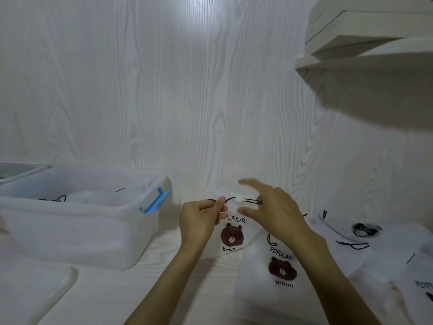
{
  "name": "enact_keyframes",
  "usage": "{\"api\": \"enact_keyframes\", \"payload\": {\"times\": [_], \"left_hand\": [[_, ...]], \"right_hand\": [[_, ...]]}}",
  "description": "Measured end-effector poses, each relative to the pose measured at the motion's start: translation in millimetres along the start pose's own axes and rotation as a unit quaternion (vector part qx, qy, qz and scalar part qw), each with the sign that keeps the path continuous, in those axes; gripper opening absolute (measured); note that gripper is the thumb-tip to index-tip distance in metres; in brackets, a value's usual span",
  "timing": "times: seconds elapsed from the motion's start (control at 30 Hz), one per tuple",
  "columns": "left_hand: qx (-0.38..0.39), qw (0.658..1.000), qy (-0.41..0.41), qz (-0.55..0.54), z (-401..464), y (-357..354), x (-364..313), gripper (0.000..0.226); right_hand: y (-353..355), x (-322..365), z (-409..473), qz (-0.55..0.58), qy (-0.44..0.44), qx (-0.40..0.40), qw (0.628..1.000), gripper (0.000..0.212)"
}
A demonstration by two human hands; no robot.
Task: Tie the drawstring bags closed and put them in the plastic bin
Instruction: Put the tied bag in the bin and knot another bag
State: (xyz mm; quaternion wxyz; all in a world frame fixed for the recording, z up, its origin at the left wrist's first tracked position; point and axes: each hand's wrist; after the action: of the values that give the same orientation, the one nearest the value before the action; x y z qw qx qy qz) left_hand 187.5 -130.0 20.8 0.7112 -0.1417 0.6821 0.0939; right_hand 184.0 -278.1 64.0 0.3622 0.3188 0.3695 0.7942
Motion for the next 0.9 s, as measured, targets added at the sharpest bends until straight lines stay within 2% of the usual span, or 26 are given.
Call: {"api": "enact_keyframes", "payload": {"times": [0.1,0.23,0.37,0.5,0.7,0.77,0.9], "left_hand": [[-0.015,0.999,-0.026,0.032,6,9,-3,0.021],[-0.029,0.999,-0.017,0.002,10,13,-4,0.016],[-0.094,0.99,-0.102,-0.015,6,7,-5,0.016],[-0.019,0.99,-0.095,-0.105,5,6,-10,0.02],[0.137,0.99,-0.038,0.004,10,21,-25,0.029],[0.163,0.986,-0.031,0.028,6,24,-31,0.029],[0.156,0.977,-0.059,0.131,4,27,-34,0.027]], "right_hand": [[-8,-4,0,0.003,-0.001,0.009,1.0,0.033],[-16,-5,2,0.016,-0.015,0.003,1.0,0.029],[-21,-4,3,0.038,-0.021,0.024,0.999,0.025],[-30,0,5,0.069,-0.017,0.057,0.996,0.022],[-35,1,4,0.091,-0.014,0.137,0.986,0.018],[-30,2,4,0.102,-0.012,0.122,0.987,0.02],[-10,1,4,0.058,-0.062,0.066,0.994,0.033]]}}
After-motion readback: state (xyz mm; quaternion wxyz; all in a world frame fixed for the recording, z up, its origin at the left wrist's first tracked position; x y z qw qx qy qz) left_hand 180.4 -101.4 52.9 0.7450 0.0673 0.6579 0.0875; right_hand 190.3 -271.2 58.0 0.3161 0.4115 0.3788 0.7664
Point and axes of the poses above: each hand's wrist, its own z-axis towards the middle knuckle, its own y-axis out of the back of the hand, x = y × z, and after that the axes turned 11 degrees about y, right-handed
